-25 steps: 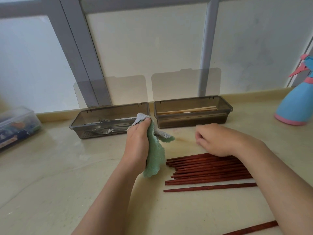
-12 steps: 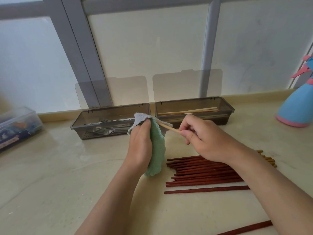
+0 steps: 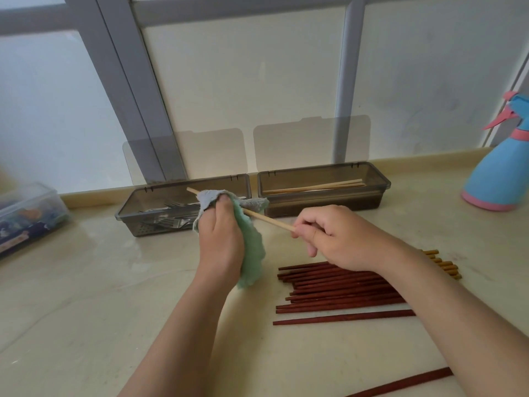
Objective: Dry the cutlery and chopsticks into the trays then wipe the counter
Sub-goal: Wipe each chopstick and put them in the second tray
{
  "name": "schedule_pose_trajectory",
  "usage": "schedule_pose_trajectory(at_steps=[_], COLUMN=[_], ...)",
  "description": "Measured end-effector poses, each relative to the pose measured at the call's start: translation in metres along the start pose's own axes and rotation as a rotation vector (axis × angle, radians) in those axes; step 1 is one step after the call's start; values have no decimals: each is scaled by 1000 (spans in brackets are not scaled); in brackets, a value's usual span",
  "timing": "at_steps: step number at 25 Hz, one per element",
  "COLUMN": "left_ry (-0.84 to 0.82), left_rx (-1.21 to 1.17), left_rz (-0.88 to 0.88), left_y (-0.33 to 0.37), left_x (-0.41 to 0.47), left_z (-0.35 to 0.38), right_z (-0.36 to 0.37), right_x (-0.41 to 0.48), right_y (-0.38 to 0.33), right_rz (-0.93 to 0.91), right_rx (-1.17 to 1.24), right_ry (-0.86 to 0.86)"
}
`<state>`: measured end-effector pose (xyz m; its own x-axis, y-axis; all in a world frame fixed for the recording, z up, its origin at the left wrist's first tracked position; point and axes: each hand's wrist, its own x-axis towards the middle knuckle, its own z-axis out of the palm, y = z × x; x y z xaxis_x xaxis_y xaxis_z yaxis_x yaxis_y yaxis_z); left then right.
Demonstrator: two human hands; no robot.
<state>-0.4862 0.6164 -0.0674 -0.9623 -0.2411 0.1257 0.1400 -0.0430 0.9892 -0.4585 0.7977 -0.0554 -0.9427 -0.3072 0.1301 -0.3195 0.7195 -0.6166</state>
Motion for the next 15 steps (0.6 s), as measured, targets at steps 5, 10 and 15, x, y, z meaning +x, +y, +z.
schedule_pose_trajectory(at_steps=[5, 10, 15], left_ry=[-53, -200, -126], left_rx=[121, 162, 77], left_rz=[69, 78, 106], left_y=[-8, -11, -11], left_x=[-8, -17, -9], left_z=[4, 12, 8], right_z=[21, 6, -4], right_x=[7, 1, -2], right_y=[-7, -5, 0], right_rz=[-92, 31, 151], right_rx=[27, 51, 229], right_ry=[54, -42, -137])
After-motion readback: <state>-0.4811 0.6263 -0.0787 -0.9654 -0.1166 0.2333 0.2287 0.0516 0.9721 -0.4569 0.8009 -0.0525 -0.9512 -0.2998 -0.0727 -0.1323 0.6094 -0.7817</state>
